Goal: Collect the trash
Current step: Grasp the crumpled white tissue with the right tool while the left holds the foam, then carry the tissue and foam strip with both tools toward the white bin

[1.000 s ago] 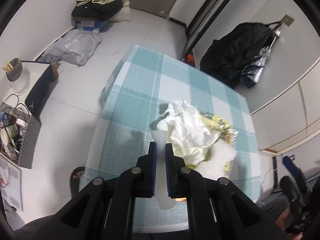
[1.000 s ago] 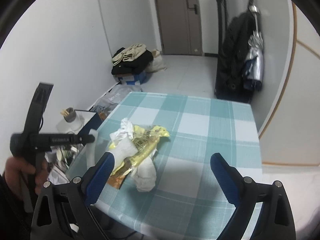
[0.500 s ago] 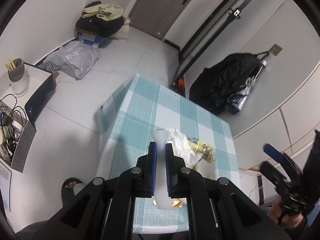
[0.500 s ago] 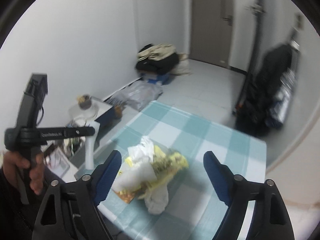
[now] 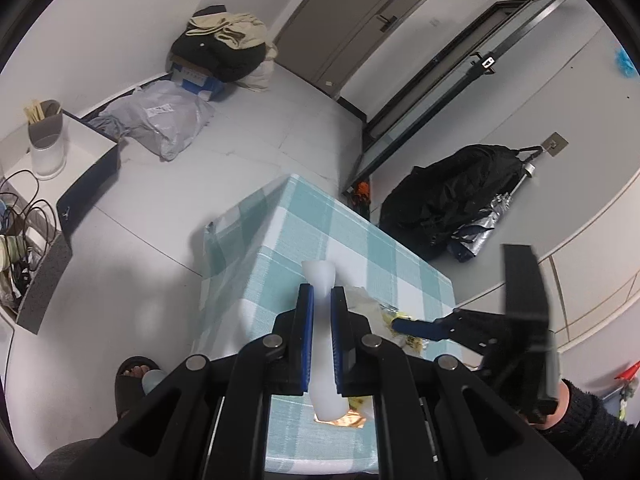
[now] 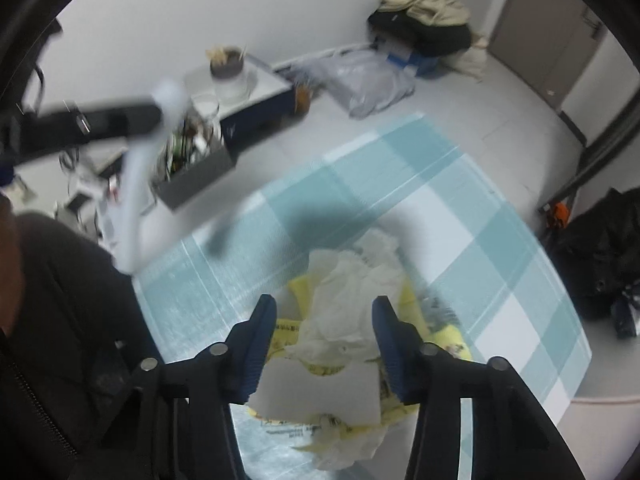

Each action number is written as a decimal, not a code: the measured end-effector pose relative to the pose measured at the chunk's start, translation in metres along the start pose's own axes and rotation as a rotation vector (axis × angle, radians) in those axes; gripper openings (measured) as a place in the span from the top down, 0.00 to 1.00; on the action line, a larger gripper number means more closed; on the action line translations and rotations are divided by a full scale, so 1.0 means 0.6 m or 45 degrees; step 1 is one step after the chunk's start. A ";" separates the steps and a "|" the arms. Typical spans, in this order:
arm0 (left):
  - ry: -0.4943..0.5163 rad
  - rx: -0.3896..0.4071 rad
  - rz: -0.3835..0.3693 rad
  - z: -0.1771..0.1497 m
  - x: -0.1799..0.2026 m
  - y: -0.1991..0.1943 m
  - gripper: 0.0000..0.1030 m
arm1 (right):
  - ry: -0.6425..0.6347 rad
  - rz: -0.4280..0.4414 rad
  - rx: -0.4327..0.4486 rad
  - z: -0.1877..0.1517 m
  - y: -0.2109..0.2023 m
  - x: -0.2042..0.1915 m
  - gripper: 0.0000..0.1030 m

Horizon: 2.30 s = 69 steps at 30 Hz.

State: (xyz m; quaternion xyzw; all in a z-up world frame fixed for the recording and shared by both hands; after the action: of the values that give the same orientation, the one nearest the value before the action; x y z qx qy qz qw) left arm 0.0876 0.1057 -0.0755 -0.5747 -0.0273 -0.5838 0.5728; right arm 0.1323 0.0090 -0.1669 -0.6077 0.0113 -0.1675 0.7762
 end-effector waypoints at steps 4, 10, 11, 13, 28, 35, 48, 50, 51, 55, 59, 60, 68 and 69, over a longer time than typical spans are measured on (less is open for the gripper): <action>-0.037 -0.006 0.016 0.004 -0.011 0.002 0.96 | -0.020 -0.025 -0.100 -0.005 0.028 0.005 0.75; -0.049 0.002 -0.003 0.007 -0.011 -0.003 0.96 | -0.015 -0.066 -0.108 -0.016 0.019 0.013 0.98; -0.047 0.002 -0.004 0.006 -0.011 -0.004 0.96 | -0.001 -0.074 -0.089 -0.019 0.010 0.016 0.98; -0.040 0.004 -0.003 0.005 -0.011 -0.005 0.96 | 0.039 -0.079 -0.048 -0.022 -0.006 0.022 0.98; 0.003 -0.004 -0.003 -0.007 -0.003 -0.002 0.96 | 0.498 -0.025 0.328 -0.091 -0.126 0.092 0.98; 0.032 -0.008 0.005 -0.016 0.002 0.001 0.96 | 0.699 0.025 0.452 -0.150 -0.161 0.122 0.97; 0.165 0.002 -0.030 -0.036 0.040 0.002 0.96 | 0.871 -0.055 0.547 -0.262 -0.216 0.132 0.98; 0.207 0.011 -0.049 -0.040 0.055 -0.003 0.96 | 0.877 -0.078 0.581 -0.277 -0.240 0.127 0.98; 0.222 0.014 -0.058 -0.043 0.061 -0.005 0.96 | 0.878 -0.092 0.597 -0.282 -0.253 0.125 0.98; 0.316 -0.001 -0.072 -0.066 0.107 -0.015 0.96 | 0.894 -0.157 0.666 -0.323 -0.322 0.114 0.98; 0.379 -0.064 -0.144 -0.098 0.168 -0.023 0.96 | 0.914 -0.215 0.726 -0.371 -0.388 0.101 0.98; 0.398 -0.072 -0.164 -0.106 0.185 -0.026 0.96 | 0.921 -0.237 0.745 -0.388 -0.407 0.096 0.98; 0.625 -0.198 -0.330 -0.211 0.342 -0.015 0.96 | 1.002 -0.467 0.750 -0.536 -0.507 0.064 0.98; 0.650 -0.217 -0.342 -0.226 0.358 -0.009 0.96 | 1.022 -0.483 0.747 -0.554 -0.512 0.062 0.98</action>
State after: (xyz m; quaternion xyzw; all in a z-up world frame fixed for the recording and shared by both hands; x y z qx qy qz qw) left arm 0.0650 -0.1232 0.0332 -0.4466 0.0911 -0.7802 0.4284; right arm 0.0184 -0.3764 0.0443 -0.2446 0.1500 -0.5204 0.8043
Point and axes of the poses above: each gripper's, at about its wrist camera, not at the fingertips, and y roughly the way its jaws point, x to its right, z to its top, the point moved 4 cm from there along y, roughly the way its jaws point, and after that the axes turned 15 degrees about -y, right-handed, at the moved point
